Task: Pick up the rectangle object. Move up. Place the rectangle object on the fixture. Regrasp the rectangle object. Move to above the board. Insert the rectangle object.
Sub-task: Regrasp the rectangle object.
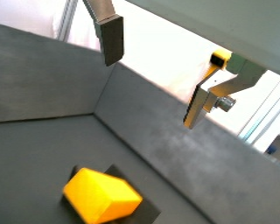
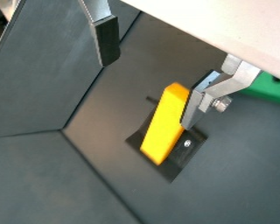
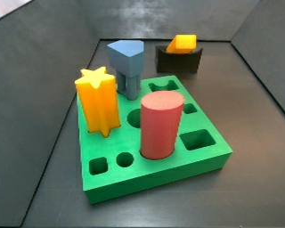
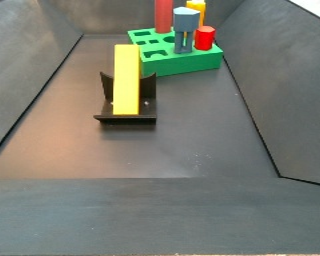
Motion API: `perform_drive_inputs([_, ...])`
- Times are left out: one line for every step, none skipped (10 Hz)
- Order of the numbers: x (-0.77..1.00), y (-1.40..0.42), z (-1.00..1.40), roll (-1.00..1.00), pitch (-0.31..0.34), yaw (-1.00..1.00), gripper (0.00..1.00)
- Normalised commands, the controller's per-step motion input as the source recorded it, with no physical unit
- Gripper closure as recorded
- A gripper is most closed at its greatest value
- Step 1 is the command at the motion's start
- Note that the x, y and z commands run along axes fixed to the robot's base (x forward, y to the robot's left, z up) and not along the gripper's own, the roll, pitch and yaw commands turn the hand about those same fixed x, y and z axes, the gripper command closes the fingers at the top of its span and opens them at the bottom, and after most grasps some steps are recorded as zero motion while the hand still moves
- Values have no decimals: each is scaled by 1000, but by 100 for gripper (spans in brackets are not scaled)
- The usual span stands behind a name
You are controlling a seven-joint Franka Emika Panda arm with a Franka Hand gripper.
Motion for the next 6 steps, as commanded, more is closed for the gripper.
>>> perform_drive_inputs([112,-51,-11,982,212,194,0])
perform_drive_inputs([118,-55,-11,743,186,213,0])
perform_drive_inputs([121,-56,-11,626,169,225,0])
perform_drive_inputs([125,-60,-14,397,129,236,0])
perform_drive_inputs([117,-45,-3,250,88,239,0])
perform_drive_inputs([100,-47,-6,204,53,235,0])
